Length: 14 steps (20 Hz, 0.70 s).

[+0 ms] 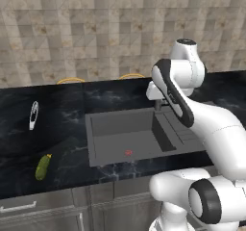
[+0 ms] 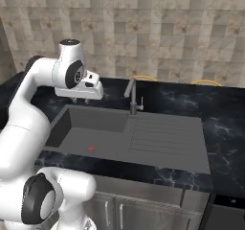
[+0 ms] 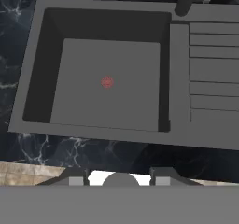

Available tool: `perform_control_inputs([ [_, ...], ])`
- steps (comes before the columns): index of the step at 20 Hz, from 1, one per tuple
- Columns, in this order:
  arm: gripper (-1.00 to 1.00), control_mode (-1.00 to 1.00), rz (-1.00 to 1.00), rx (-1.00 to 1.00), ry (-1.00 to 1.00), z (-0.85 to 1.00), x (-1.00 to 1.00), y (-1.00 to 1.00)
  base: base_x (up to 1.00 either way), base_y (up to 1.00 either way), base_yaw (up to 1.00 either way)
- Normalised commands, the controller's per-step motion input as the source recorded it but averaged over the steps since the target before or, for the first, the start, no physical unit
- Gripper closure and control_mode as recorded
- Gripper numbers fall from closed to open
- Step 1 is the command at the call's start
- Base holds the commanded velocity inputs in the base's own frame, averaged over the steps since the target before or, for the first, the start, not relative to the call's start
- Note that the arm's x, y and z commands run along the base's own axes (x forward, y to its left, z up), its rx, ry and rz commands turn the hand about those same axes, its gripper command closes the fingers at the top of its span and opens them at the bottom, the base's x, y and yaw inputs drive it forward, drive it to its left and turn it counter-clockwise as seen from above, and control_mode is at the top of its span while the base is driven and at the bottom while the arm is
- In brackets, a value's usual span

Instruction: Turn on the sink faucet. Then move the cucumber from the counter to the sink. Turn off the sink. Move the vegetable from the sink to the pot next to the stove. Finally move the pot to the front center burner.

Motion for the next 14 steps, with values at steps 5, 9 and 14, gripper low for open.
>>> perform_control_inputs([
  [5, -1.00, 1.00, 0.00, 0.00, -0.02, -0.05, 0.00, -0.10, 0.00, -0.20, 0.00],
  [9, -1.00, 1.00, 0.00, 0.00, 0.00, 0.00, 0.00, 0.00, 0.00, -0.56, -0.01],
  [14, -1.00, 1.00, 0.00, 0.00, 0.00, 0.00, 0.00, 0.00, 0.00, -0.36, 0.00],
])
